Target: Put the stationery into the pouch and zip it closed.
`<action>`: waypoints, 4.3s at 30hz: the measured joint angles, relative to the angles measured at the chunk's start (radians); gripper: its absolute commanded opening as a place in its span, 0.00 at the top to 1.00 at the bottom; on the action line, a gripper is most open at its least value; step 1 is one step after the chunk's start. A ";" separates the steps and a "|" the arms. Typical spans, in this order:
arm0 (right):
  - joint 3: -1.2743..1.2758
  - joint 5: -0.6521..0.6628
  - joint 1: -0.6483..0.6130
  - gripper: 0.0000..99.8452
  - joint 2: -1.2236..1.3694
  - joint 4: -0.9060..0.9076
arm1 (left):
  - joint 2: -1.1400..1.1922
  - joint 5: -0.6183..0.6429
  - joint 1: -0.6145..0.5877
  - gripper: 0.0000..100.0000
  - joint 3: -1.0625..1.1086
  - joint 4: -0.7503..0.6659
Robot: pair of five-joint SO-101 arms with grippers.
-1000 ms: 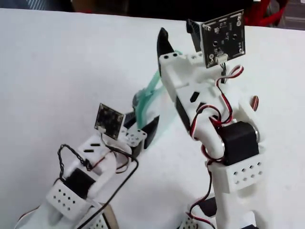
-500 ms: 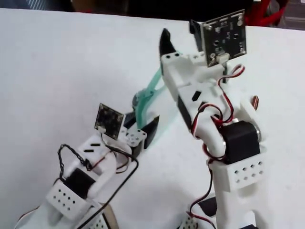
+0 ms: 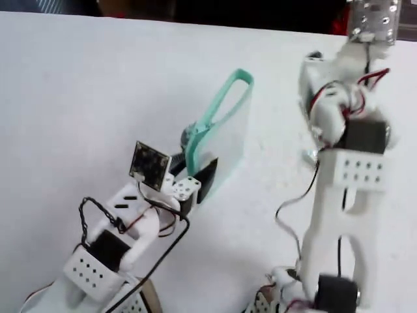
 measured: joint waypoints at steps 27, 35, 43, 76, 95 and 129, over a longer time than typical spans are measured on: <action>-0.308 0.041 0.313 0.88 0.942 0.040 | 0.002 0.000 0.000 0.84 0.021 0.000; -0.664 0.025 0.313 0.88 1.194 0.206 | 0.002 0.000 0.000 0.84 0.021 0.000; -1.013 0.021 0.315 0.90 1.427 0.359 | 0.002 0.000 0.000 0.84 0.021 0.000; -1.355 0.020 0.318 0.98 1.208 0.634 | 0.002 0.000 0.000 0.84 0.021 0.000; -0.523 0.020 0.155 0.98 0.241 0.634 | 0.002 0.000 0.000 0.84 0.021 0.000; -0.061 0.020 -0.413 0.98 -0.322 -0.087 | 0.002 -0.063 0.000 0.84 0.021 0.000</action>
